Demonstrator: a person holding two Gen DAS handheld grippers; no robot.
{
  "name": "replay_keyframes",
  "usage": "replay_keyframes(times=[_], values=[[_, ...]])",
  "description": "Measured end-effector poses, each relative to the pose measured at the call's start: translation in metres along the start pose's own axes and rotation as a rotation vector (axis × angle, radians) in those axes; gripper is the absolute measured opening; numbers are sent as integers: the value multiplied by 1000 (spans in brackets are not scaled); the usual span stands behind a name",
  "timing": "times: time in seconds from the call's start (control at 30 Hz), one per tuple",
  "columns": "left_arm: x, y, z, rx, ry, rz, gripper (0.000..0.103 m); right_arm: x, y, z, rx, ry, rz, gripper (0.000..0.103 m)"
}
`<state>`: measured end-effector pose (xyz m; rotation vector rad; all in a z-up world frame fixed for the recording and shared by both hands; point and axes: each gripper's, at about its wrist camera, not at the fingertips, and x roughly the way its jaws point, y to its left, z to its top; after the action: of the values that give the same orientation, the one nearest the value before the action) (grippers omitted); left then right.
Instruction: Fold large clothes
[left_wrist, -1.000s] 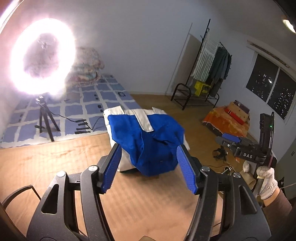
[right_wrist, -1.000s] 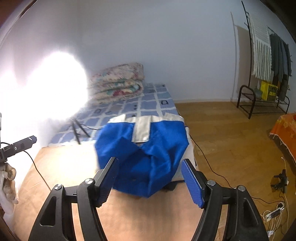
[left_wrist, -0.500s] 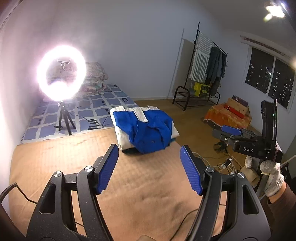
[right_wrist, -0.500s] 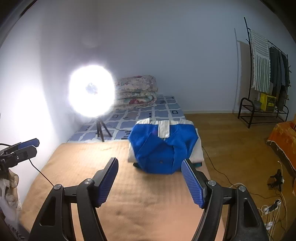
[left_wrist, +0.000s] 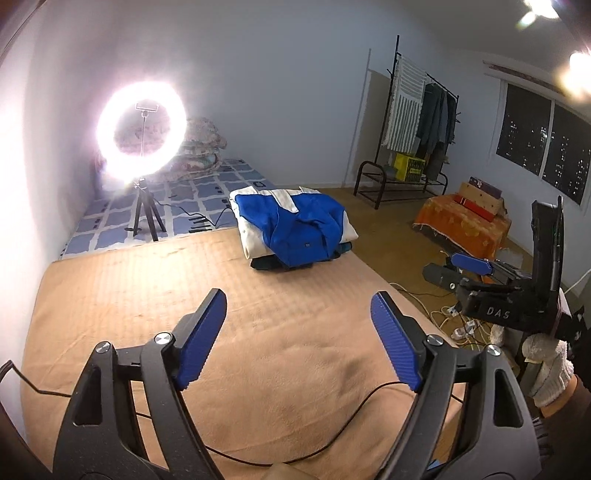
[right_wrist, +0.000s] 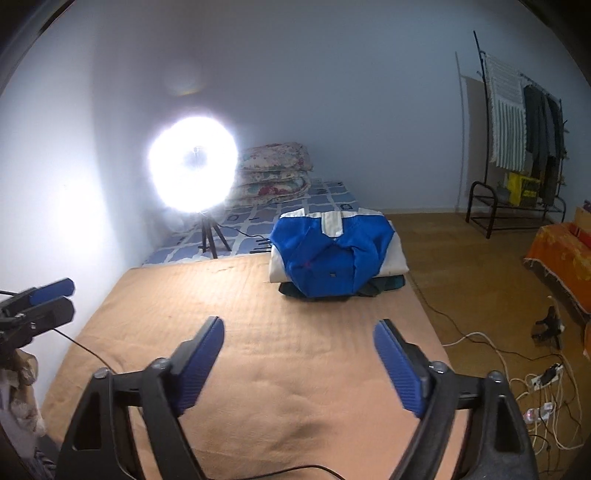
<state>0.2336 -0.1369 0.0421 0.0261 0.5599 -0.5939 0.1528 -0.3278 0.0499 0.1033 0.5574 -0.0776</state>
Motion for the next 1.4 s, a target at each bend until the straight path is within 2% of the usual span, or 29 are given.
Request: replay_keyframes(times=[0.2, 0.37, 0.5, 0.87, 1.4], values=[[1, -3, -13, 10, -13, 31, 95, 1, 0, -12, 9, -7, -22, 94], [5, -6, -27, 74, -18, 123, 103, 2, -2, -15, 35, -28, -23, 98], [6, -3, -36, 64, 5, 125, 103, 6, 2, -21, 18, -21, -54, 103], [22, 0, -49, 63, 96, 202, 103, 16, 6, -28, 13, 2, -76, 103], [16, 1, -56, 64, 88, 238, 103, 22, 8, -34, 4, 21, -100, 103]])
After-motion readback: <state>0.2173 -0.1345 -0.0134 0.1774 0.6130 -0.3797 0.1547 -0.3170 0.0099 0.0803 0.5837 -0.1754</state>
